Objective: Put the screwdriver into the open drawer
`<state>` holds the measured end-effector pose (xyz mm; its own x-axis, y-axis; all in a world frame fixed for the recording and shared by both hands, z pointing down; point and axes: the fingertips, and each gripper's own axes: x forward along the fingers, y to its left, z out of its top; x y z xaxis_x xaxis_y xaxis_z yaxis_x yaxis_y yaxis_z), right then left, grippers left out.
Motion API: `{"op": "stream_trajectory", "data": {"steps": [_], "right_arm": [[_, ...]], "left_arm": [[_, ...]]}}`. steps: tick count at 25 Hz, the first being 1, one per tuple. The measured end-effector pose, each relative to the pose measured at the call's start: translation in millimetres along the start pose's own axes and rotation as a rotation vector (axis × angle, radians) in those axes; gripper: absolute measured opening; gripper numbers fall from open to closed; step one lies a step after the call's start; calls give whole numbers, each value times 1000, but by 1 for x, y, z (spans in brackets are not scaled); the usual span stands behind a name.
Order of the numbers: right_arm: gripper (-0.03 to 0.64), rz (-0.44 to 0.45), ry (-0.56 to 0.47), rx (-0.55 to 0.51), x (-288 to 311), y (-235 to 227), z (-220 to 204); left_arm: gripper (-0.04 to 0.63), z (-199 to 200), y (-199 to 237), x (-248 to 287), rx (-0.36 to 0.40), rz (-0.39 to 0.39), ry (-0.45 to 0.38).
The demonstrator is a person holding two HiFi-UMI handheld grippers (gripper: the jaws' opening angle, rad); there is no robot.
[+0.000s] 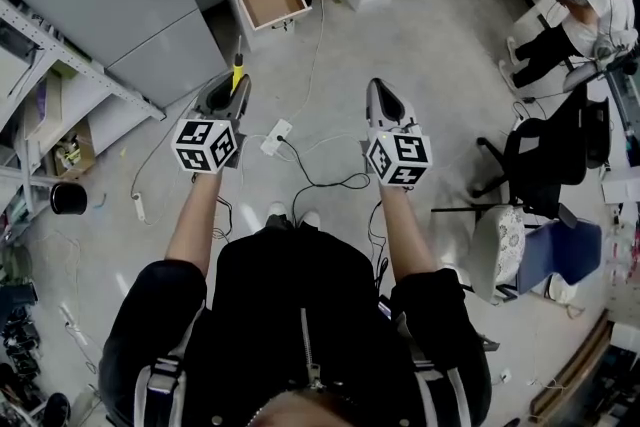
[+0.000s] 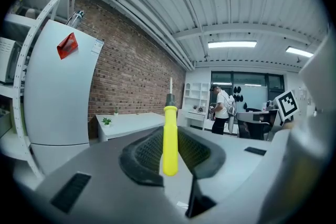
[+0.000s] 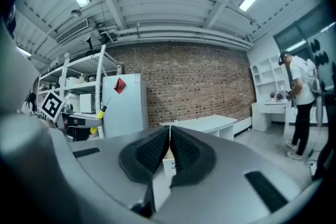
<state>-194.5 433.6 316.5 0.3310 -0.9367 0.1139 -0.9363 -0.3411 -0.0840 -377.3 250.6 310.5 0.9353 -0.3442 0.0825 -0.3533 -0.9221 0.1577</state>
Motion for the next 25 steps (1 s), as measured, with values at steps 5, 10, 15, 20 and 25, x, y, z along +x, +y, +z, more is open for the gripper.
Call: {"op": "stream_trajectory", "data": {"steps": [5, 10, 15, 20, 25], "right_arm": [[-2, 17, 19, 11, -12, -9, -13], [-2, 34, 26, 39, -16, -17, -20], [-2, 45, 16, 44, -5, -26, -15], [-2, 48, 23, 41, 16, -39, -17], [-2, 66, 48, 33, 51, -56, -19]], "left_arm": [[91, -9, -20, -2, 12, 5, 8], [91, -18, -26, -5, 4, 25, 19], [91, -15, -23, 11, 12, 30, 15], [91, -14, -22, 42, 12, 0, 8], [91, -17, -12, 84, -11, 3, 3]]}}
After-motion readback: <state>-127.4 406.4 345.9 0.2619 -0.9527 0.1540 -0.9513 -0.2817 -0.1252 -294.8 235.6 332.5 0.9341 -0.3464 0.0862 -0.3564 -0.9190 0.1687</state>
